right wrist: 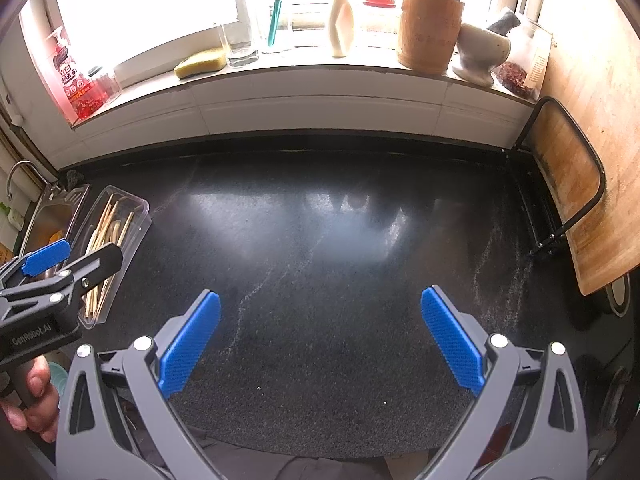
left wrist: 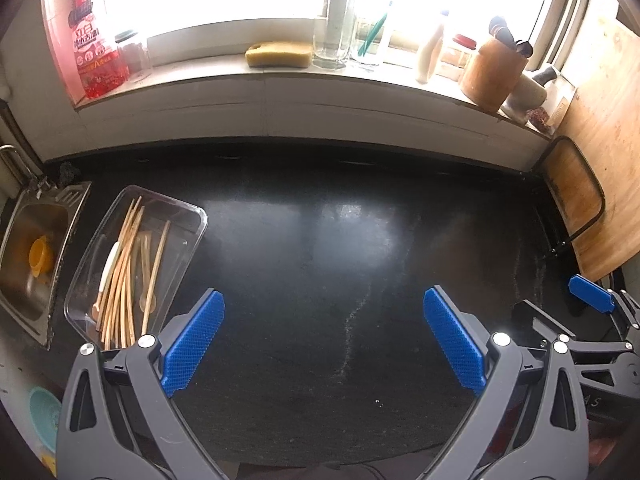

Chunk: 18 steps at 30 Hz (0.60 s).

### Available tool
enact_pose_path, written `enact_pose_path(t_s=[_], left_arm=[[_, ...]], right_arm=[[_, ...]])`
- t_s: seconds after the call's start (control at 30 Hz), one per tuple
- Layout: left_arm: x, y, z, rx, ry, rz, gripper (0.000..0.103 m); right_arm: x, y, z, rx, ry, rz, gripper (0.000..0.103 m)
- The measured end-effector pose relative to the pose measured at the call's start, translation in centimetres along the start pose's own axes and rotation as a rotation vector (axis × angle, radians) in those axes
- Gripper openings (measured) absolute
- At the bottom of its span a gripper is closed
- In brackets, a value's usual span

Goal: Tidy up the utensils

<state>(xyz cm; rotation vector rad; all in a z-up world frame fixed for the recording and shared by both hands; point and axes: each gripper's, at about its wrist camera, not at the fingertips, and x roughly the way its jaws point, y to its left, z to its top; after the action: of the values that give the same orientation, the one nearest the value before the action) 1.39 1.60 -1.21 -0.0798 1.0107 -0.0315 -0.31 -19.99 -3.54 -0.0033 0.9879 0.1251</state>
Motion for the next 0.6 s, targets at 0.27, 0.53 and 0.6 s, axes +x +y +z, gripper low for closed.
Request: enact_pose_path(t_s=[0.27, 0.53, 0.6], left_arm=[[-0.44, -0.57, 0.0, 0.04, -0.016, 0.054, 0.098], [-0.59, -0.6, -0.11, 0.042, -0.017, 0.051, 0.098], [-0.53, -0.63, -0.13, 0.042, -0.014, 0.05, 0.098]], right_arm=[[-0.18, 0.04, -0.16, 0.004, -0.002, -0.003, 0.098], [-0.3, -0.06, -0.2, 0.005, -0.003, -0.001, 0.098], [-0.31, -0.06, -0.23, 0.005, -0.003, -0.001, 0.098]])
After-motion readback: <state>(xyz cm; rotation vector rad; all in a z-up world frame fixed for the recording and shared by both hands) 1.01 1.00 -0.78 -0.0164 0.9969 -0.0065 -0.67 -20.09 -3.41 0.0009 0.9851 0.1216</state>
